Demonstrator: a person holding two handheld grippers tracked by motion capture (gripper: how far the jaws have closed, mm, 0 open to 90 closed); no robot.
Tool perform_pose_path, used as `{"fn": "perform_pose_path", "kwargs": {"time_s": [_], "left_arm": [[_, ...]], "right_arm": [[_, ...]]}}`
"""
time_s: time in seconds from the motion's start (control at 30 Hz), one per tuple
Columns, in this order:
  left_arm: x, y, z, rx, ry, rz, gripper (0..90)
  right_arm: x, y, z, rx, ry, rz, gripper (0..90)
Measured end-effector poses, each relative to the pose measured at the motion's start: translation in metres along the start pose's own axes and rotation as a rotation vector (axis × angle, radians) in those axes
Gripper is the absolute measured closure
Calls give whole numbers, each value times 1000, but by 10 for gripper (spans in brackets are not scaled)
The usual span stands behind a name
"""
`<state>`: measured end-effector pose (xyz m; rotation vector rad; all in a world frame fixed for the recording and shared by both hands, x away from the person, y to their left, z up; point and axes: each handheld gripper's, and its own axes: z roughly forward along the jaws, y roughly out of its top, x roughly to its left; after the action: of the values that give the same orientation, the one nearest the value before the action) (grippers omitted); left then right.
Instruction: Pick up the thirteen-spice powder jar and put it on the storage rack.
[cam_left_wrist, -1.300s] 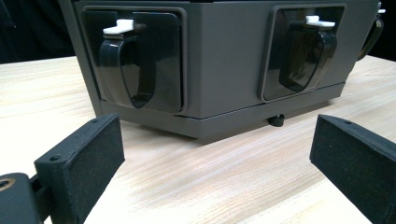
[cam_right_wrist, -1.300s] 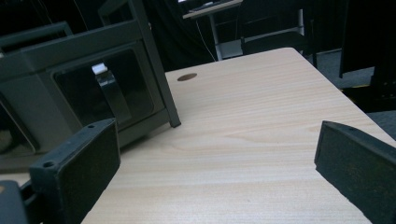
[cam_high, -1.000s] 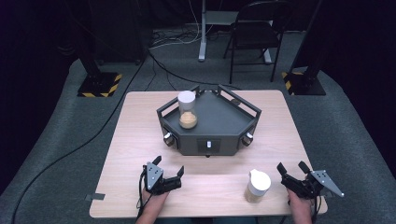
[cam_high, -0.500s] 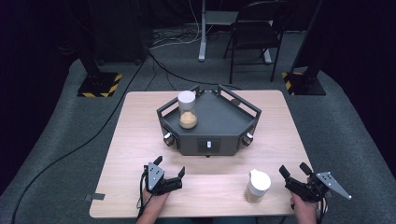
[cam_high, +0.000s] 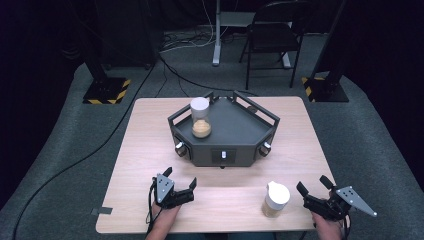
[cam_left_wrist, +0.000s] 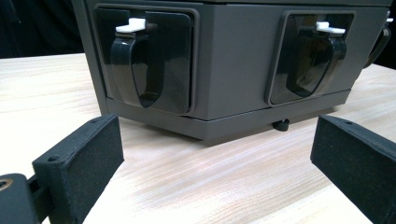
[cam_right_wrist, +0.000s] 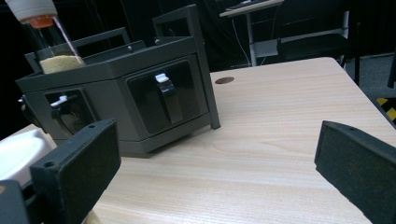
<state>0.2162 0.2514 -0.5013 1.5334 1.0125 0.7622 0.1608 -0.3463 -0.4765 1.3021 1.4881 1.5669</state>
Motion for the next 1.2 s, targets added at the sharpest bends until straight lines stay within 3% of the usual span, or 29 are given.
{"fn": "perform_pose_path", "kwargs": {"time_s": [0.3, 0.57, 1.2], "left_arm": [[1, 1, 1, 7, -4, -2, 17], [8, 0, 0, 5, -6, -62, 17], [3, 1, 2, 13, -3, -25, 17]], "right_arm": [[4, 5, -7, 0, 31, -23, 0], [10, 6, -16, -4, 58, -46, 0], [28, -1, -36, 15, 131, -96, 0]]}}
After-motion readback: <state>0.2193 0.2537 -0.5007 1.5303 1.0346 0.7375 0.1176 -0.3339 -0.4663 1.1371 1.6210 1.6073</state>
